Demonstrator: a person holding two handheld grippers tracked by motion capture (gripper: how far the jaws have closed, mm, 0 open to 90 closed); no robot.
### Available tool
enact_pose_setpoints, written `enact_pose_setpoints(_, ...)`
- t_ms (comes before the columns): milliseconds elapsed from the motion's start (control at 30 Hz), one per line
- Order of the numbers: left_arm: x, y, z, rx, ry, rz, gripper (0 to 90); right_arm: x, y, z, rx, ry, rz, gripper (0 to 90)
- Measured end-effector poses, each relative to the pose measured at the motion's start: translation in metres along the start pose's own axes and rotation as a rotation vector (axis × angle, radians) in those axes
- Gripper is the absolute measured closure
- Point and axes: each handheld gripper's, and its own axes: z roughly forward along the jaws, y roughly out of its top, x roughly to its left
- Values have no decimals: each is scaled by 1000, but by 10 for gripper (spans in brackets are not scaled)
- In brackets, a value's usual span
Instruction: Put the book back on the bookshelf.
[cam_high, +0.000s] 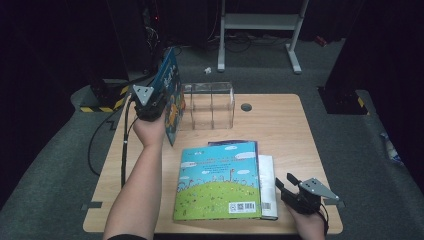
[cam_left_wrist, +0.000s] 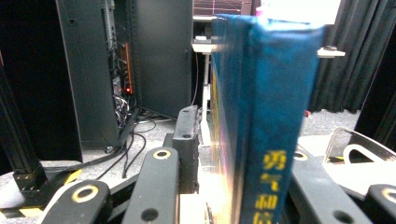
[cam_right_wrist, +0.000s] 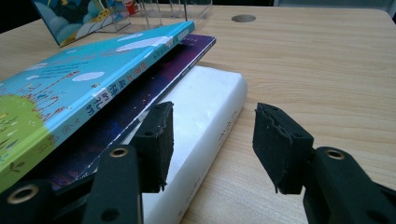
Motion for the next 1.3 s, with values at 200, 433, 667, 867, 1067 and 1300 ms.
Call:
enact_pose_setpoints(200,0,-3,0,13,-6,-7,674,1,0,0,-1,0,1,481)
enact_pose_setpoints(433,0,-10,0,31,-7,-19,594,0,0,0,2,3,3,481)
enact_pose_setpoints(667,-1,-17,-6,44,-23,-38,423,1,0,1,2,5,-1,478)
enact_pose_setpoints(867,-4,-22,-18,63,-38,-50,323,3,0,1,4,17,-11,473)
enact_pose_setpoints(1067,-1,-25,-31,94,-64,-65,300,5,1,0,5,22,-17,470)
enact_pose_setpoints(1300,4,-36,-48,140,-115,-53,254,5,0,0,10,29,-19,471)
